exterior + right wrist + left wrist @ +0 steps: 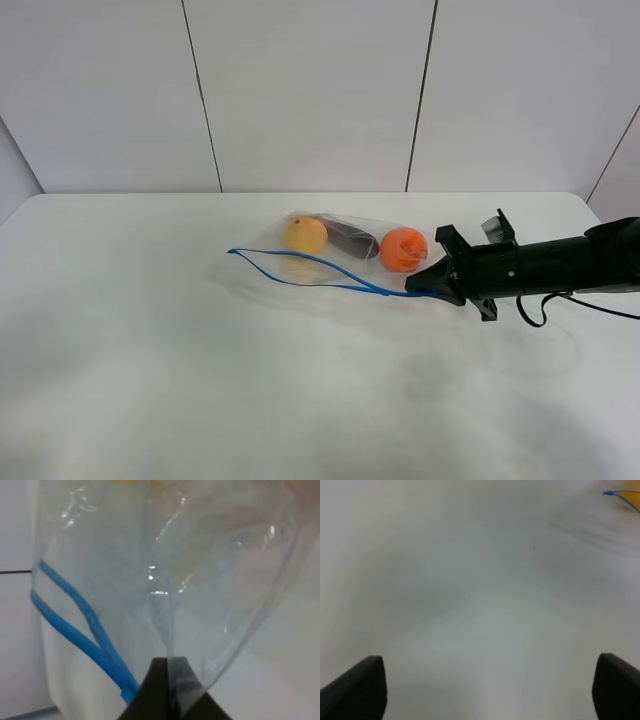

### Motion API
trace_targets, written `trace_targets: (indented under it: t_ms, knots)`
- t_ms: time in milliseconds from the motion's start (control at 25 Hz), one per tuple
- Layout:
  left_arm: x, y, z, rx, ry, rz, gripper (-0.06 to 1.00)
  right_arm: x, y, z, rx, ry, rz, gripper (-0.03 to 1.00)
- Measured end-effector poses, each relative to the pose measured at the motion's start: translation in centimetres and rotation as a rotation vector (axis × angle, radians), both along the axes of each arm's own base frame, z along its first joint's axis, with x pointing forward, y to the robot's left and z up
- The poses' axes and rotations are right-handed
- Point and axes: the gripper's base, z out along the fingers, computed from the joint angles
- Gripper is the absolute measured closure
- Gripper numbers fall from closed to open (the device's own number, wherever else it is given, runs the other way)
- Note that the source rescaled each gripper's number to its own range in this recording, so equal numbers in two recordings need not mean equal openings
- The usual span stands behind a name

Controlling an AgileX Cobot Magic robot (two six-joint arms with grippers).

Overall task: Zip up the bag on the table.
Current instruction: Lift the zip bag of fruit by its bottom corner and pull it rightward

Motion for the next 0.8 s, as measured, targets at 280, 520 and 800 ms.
trace_targets:
  t_ms: [280, 520, 800]
  knots:
    - [0.0, 0.0, 0.0, 0.006, 0.000, -0.003, -0.05, 0.3, -0.3, 0.4, 0.037, -0.028, -0.023, 0.97]
    - [0.0, 0.0, 0.0, 0.007, 0.000, -0.004, -0.05, 0.4, -1.2, 0.8, 0.093, -0.047, -0.035, 0.97]
    - [0.0, 0.0, 0.0, 0.007, 0.000, -0.004, -0.05, 0.3, -1.2, 1.0, 0.107, -0.057, -0.022, 0.97]
